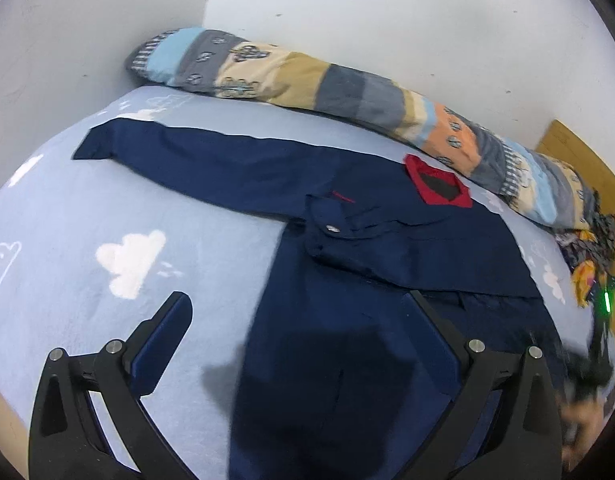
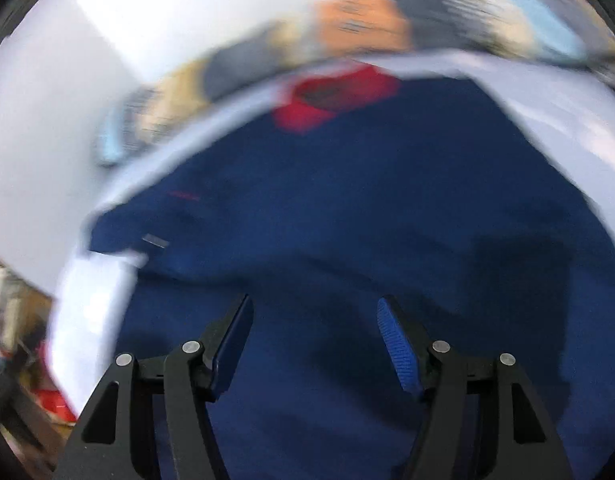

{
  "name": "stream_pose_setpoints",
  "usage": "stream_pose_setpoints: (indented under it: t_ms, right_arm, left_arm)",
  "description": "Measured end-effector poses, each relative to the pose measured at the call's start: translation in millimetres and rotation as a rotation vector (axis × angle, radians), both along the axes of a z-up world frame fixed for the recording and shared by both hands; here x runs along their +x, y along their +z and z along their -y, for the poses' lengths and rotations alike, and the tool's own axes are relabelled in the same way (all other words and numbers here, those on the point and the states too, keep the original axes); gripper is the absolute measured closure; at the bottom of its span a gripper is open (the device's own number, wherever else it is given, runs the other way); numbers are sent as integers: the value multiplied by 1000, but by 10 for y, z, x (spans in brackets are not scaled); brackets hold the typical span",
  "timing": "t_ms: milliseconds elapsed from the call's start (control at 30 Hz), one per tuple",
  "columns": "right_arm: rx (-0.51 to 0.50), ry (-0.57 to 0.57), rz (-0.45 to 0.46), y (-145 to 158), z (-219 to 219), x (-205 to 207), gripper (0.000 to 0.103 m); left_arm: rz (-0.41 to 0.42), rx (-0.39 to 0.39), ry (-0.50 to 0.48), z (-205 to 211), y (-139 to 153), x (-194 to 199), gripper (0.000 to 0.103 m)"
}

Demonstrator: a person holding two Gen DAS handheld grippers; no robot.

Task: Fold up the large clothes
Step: 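Fold the held sleeve across the shirt body with the right gripper and release, then grasp the other sleeve cuff with the left gripper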

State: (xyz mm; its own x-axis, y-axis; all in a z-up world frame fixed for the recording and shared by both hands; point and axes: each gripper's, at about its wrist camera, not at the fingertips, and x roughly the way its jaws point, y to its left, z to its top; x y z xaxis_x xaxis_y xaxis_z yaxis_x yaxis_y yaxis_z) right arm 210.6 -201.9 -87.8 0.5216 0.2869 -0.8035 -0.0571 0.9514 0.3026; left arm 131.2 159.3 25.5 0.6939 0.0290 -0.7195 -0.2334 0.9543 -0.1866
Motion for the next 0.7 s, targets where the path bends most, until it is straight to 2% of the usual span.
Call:
stream_pose_setpoints:
  t_ms: [100,167,267,333,367,400,467,533,633,700]
  right_arm:
    - [-66,-79,-88,-225,536,-541,36]
    - [-64,-67,-113,-313,685,-1014,36]
    - [-110,-16,-151,-325,569,-1609,28]
    - [-81,73,-187,-364,388,-1882,29]
    - [-63,125,-180,-352,311,-1927,33]
    - [-33,178,-166,-300,229,-1966,42]
    - [-15,266,-98,-69,52,-1959,39]
    - [-48,322,16,238,-104,-1803,40]
    - [-63,337,111,521,-253,-1440,39]
    - [-22,320,156,634,-376,-1147,38]
  left_arm:
    - [-25,-16,35,-132,-52,1,0]
    - [-42,-51,57,-229,-89,-17,0]
    - [-57,-79,96,-346,-119,-54,0]
    - [-61,-89,116,-396,-132,-81,0]
    - [-64,-100,121,-422,-140,-97,0]
    - [-68,-109,121,-442,-149,-111,0]
    - [-71,-94,133,-473,-152,-138,0]
    - [-72,-92,145,-544,-150,-153,0]
    - [-63,-121,175,-764,-110,-124,0]
    - [-62,-145,206,-992,-87,-28,0]
